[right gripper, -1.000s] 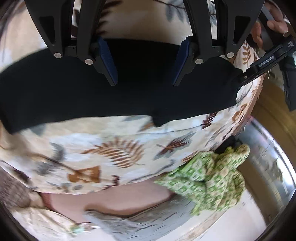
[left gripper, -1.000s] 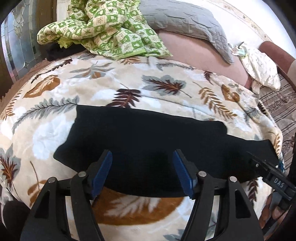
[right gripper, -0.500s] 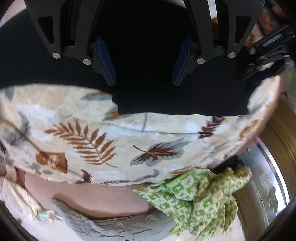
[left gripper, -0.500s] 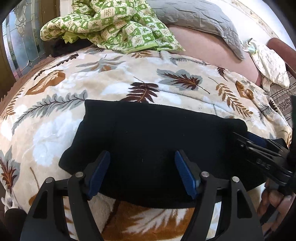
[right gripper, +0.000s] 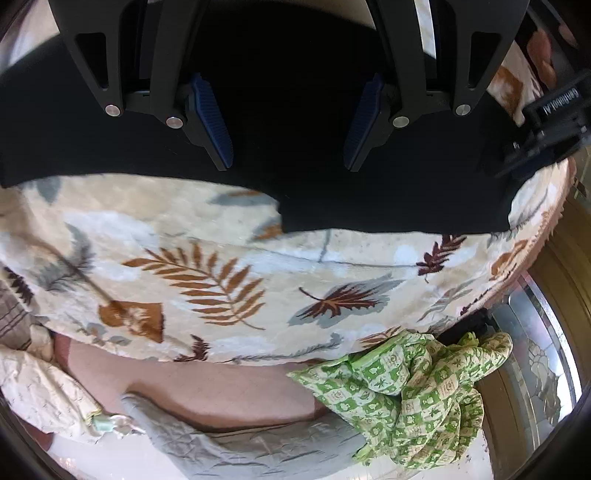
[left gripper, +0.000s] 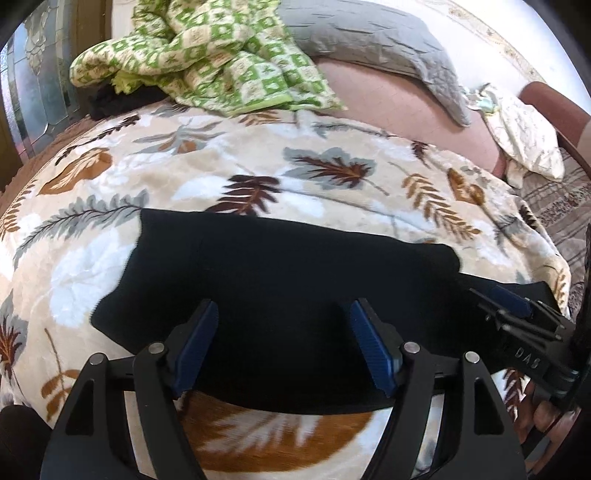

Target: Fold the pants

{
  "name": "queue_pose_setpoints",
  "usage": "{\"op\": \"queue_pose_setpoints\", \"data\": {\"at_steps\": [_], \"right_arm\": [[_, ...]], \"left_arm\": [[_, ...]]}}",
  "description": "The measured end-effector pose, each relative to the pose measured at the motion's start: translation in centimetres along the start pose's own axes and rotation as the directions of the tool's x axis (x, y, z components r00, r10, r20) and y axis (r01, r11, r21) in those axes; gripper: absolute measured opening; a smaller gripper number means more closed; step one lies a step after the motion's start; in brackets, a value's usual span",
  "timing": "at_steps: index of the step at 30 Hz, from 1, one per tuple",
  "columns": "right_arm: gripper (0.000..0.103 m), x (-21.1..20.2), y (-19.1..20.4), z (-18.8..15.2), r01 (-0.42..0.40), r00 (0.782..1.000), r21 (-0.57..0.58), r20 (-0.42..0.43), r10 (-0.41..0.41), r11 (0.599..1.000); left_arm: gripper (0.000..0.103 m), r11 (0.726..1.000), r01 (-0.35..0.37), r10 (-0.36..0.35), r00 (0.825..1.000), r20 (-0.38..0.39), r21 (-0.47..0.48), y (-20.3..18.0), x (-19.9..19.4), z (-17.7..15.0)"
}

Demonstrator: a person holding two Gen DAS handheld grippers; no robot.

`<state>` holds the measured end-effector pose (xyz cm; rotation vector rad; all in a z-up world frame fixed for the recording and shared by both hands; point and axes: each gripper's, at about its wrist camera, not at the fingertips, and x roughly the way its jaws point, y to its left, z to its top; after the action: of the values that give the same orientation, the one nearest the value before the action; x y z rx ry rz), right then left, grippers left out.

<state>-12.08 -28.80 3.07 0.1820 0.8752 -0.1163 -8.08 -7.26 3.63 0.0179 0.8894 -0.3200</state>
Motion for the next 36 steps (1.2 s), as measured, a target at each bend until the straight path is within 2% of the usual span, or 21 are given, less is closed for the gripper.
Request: {"op": "queue_pose_setpoints", "data": {"at_steps": [7, 18, 29, 36], "right_arm": [[0.065, -2.1, -2.4, -1.9, 0.078, 0.997, 0.012, 0.003, -0.078, 0.997], [0.066, -3.4, -7.0, -4.0, 0.118, 0.993, 0.092, -0.012, -0.117, 0.989], [0.066, -4.9, -12.6, -5.5, 0.178, 0.984, 0.185, -0.022, -0.177, 0.966], [0.066, -5.8, -14.9, -6.0, 0.209, 0.978, 0.230, -0.028, -0.208, 0.951]], "left_arm": [[0.074, 0.997, 0.063, -0.062, 0.998, -0.018, 0.046, -2.9, 0.2, -0.8], [0.076, 0.988, 0.103, -0.101, 0.995, -0.026, 0.112, -7.4, 0.9, -0.9], [0.076, 0.956, 0.191, -0.176, 0.981, -0.086, 0.223, -14.0, 2.2, -0.9], [0.083, 0.937, 0.243, -0.215, 0.967, -0.137, 0.249, -17.0, 3.5, -1.2]]}}
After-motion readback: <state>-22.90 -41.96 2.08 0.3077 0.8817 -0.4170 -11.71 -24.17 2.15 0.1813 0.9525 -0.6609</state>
